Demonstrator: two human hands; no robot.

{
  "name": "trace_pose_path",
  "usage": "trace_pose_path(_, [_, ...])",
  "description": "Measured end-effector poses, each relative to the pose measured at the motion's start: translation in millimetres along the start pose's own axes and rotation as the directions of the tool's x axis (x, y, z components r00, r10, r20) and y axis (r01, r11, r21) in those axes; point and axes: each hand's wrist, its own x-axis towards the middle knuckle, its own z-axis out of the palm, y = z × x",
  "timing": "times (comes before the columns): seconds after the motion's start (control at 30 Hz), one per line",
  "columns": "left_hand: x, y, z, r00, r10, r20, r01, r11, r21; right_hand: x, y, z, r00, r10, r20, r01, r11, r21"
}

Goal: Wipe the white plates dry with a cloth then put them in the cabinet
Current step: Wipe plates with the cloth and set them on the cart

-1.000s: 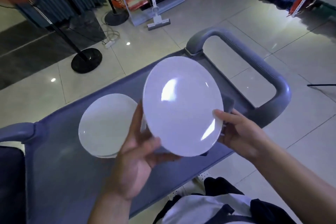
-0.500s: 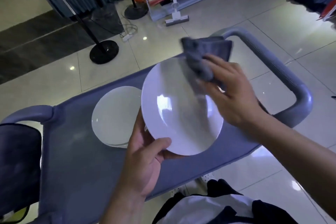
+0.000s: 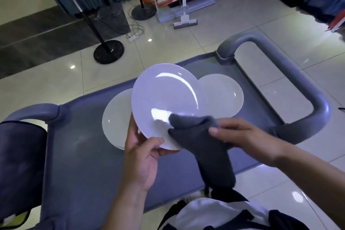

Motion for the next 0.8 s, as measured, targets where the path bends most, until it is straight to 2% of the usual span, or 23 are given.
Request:
trace_pose_path(0.1, [3.3, 3.8, -3.2, 1.000, -0.002, 0.028, 0.002, 1.000, -0.012, -7.3, -27.4, -10.8, 0.967, -0.015, -0.255, 0.063, 0.982, 0.180])
trace_pose_path(0.17, [4.5, 7.0, -0.3, 0.997, 0.005, 0.079, -0.005, 1.000, 0.001, -9.4, -46.2, -18.0, 0.898, -0.072, -0.435, 0.177, 0.963, 0.205])
trace_pose_path(0.23, [4.1, 6.9, 4.8, 0.990, -0.009, 0.144, 0.009, 1.000, 0.002, -4.9, -62.7, -22.3, 0.818, -0.163, -0.551, 0.237, 0.969, 0.065])
trace_pose_path(0.3, [1.9, 4.9, 10.4, 0.977, -0.041, 0.209, 0.038, 0.999, 0.020, 8.6, -71.4, -20.3, 0.777, -0.234, -0.585, 0.227, 0.970, -0.087])
trace_pose_path(0.37, [-1.5, 1.9, 16.8, 0.957, -0.081, 0.280, 0.069, 0.996, 0.052, 26.2, -77.5, -5.4, 0.786, -0.278, -0.553, 0.208, 0.960, -0.187])
trace_pose_path(0.4, [-2.3, 0.9, 18.9, 0.946, -0.094, 0.310, 0.080, 0.995, 0.058, 34.7, -77.6, 3.6, 0.813, -0.284, -0.509, 0.211, 0.957, -0.198])
trace_pose_path(0.5, [0.6, 3.3, 17.4, 0.918, -0.081, 0.387, 0.082, 0.997, 0.014, 47.5, -75.8, 32.9, 0.934, -0.200, -0.296, 0.176, 0.979, -0.108])
trace_pose_path(0.57, [5.0, 6.4, 9.1, 0.910, -0.047, 0.412, 0.065, 0.997, -0.031, 47.0, -69.8, 44.9, 0.977, -0.154, -0.149, 0.142, 0.986, -0.087])
trace_pose_path(0.67, [5.9, 10.1, -4.0, 0.911, -0.053, 0.408, 0.117, 0.984, -0.135, 39.6, -59.7, 49.7, 0.994, -0.090, -0.059, 0.086, 0.993, -0.079])
trace_pose_path(0.73, [3.5, 8.4, -9.8, 0.917, -0.114, 0.383, 0.185, 0.971, -0.153, 33.1, -55.2, 48.4, 1.000, -0.023, 0.015, 0.023, 0.997, -0.069])
trace_pose_path(0.8, [0.8, 4.7, -12.2, 0.934, -0.156, 0.321, 0.210, 0.967, -0.143, 27.3, -48.1, 45.0, 0.996, 0.003, 0.085, 0.016, 0.973, -0.230])
